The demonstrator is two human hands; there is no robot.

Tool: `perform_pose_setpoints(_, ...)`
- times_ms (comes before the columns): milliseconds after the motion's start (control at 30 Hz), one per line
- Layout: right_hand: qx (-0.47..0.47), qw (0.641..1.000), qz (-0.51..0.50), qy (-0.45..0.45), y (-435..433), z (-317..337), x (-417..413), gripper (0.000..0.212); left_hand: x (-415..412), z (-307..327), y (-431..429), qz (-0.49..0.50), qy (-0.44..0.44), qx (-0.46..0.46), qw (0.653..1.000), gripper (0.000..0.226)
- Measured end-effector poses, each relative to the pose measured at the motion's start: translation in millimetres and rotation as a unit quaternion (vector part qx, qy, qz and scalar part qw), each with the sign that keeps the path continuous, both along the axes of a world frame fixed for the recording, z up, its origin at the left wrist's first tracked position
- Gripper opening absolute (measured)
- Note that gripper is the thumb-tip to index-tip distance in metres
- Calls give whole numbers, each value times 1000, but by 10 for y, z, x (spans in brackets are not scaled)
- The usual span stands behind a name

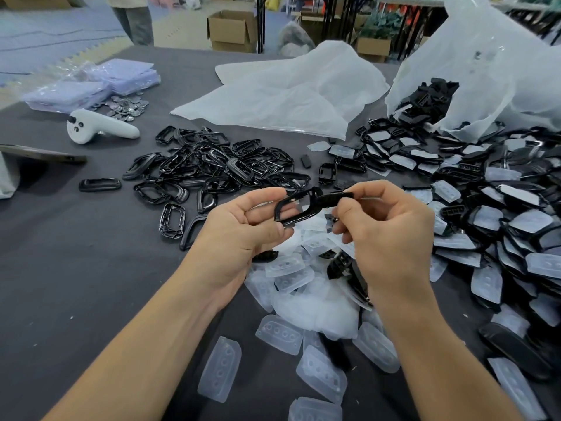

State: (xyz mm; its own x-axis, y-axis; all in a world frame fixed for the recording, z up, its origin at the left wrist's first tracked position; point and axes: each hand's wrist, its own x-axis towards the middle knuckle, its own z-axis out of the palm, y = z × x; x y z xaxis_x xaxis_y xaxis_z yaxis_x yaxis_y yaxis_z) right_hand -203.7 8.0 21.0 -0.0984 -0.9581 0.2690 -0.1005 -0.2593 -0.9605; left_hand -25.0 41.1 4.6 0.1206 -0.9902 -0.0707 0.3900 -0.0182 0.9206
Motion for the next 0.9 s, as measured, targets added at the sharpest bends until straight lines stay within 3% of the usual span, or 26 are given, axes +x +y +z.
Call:
perform_pose_setpoints(133,-42,999,-12,33,-3,18,-33,19,-1,-3,3,10,-16,1,1000,45)
perform_pose_setpoints(300,-165,957,-9,240,81,31,-8,19,-47,-11,38,0,-120,-4,993,49)
perform_pose_setpoints(367,-162,944,23,286,107,10,20,19,-69,-11,47,-15,-135,5,991,48)
perform_pose_setpoints(633,-149,943,102,278,82,-1,19,31,-49,45,75,-51,-142,27,988,49)
perform_pose_setpoints(733,-103,959,126,233,103,-8,32,32,-44,57,75,-69,-132,30,988,54)
perform_pose_setpoints(900,-83,972,77,205,130,-43,67,26,-17,58,67,-53,-92,50,993,49)
